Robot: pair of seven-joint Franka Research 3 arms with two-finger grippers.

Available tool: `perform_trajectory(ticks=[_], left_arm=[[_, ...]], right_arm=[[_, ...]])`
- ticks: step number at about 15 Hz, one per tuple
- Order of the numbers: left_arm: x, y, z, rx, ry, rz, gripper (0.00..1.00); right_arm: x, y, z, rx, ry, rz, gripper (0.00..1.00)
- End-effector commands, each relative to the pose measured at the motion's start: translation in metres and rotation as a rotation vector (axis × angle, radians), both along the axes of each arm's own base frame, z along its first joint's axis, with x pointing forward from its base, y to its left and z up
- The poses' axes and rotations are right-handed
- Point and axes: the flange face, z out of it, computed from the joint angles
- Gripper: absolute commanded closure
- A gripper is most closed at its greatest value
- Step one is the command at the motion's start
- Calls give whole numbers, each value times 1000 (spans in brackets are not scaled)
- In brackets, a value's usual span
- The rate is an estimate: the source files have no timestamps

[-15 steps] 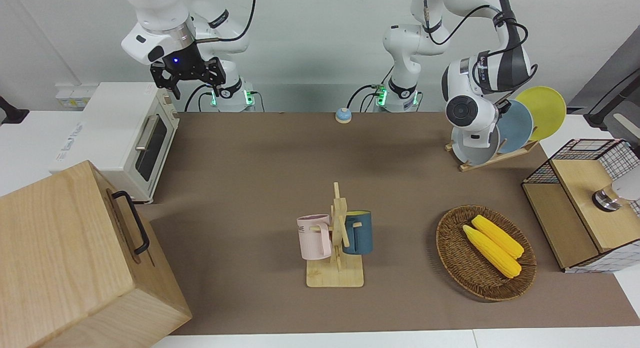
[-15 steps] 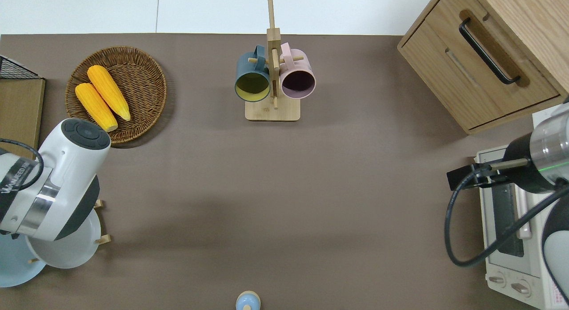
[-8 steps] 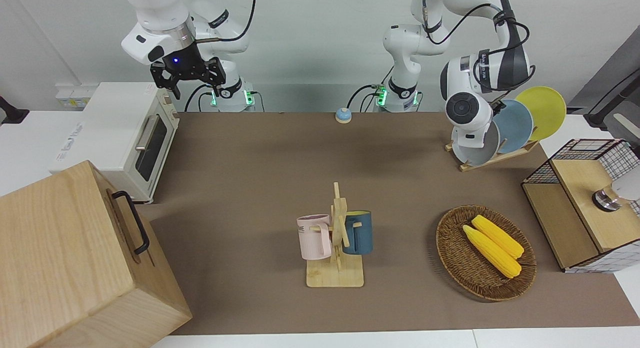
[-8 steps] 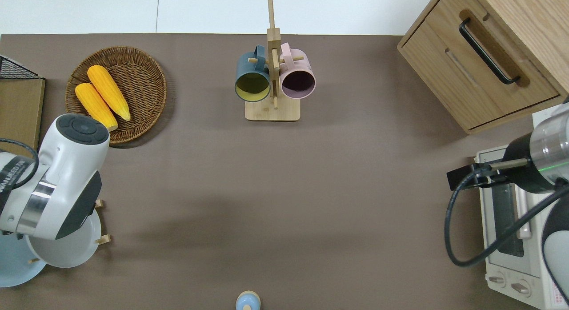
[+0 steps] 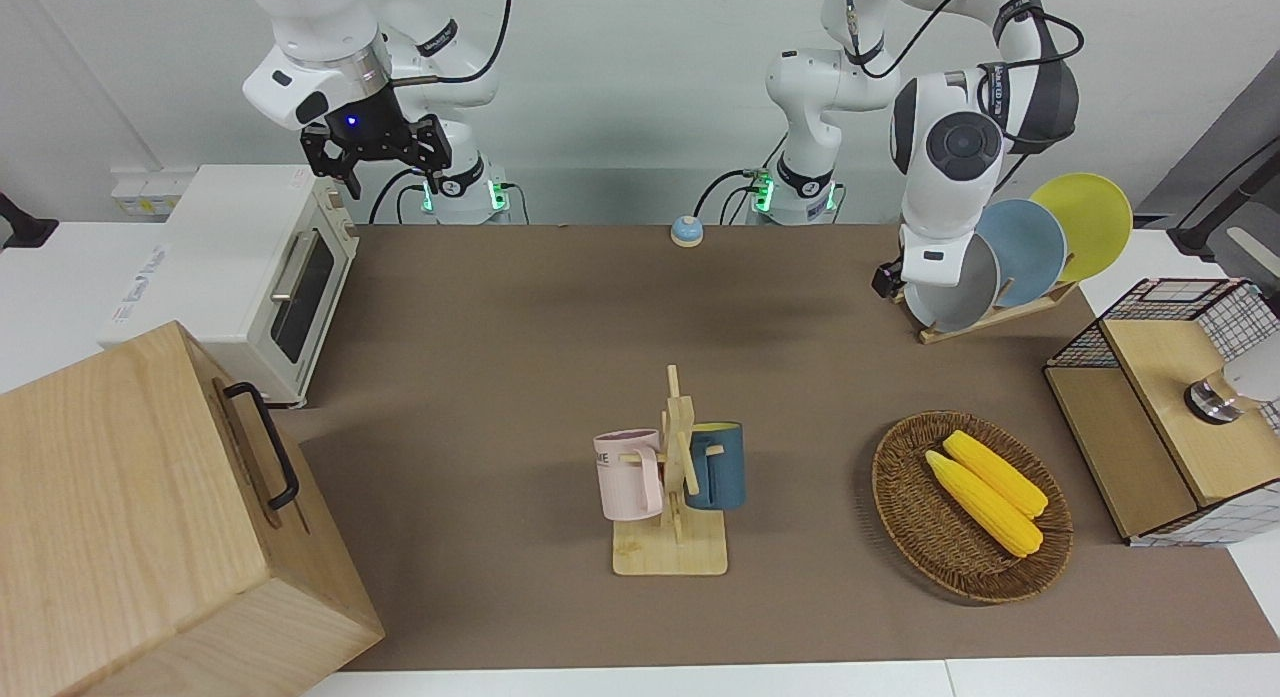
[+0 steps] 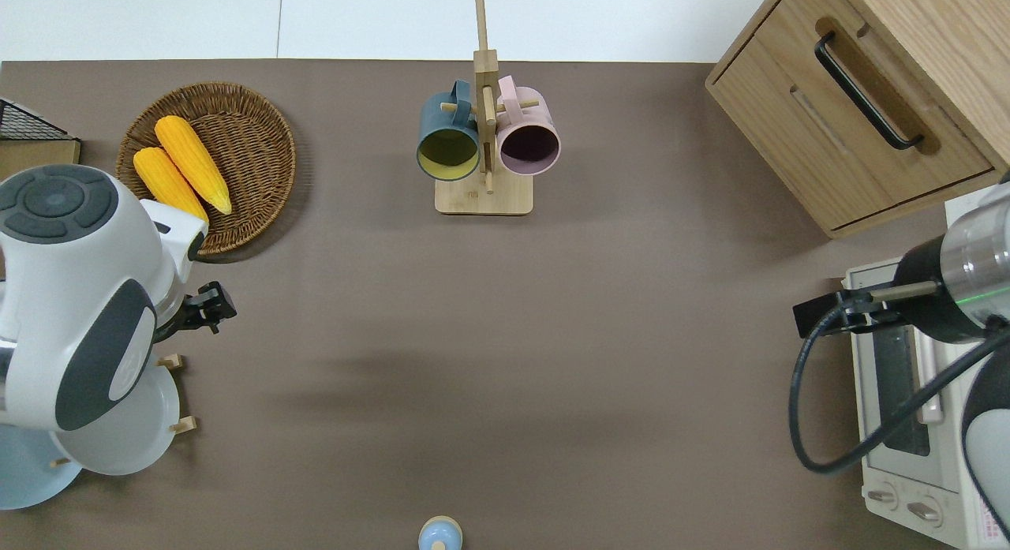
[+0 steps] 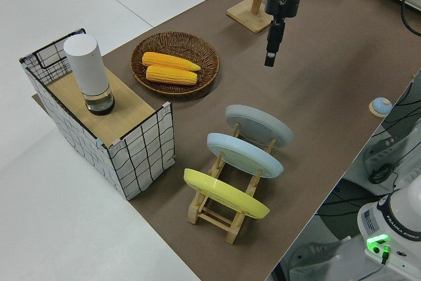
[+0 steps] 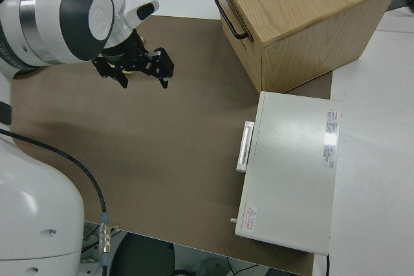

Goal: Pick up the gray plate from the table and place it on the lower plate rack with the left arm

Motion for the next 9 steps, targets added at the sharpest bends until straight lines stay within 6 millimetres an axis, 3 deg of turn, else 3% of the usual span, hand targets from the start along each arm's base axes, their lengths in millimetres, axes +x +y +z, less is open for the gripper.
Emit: perform_trajectory(ticks=[1,5,9], left_arm=[[1,-24,16,-117,-46,-141,9],[1,-26,29,-253,-20,-404,9],[1,-27,31,-295,-16,-482,7]], right_arm=[[-3,-3,4,2,5,-3,11],[-3,-4,4,2,5,-5,11],[-3,-4,4,2,5,-5,11]])
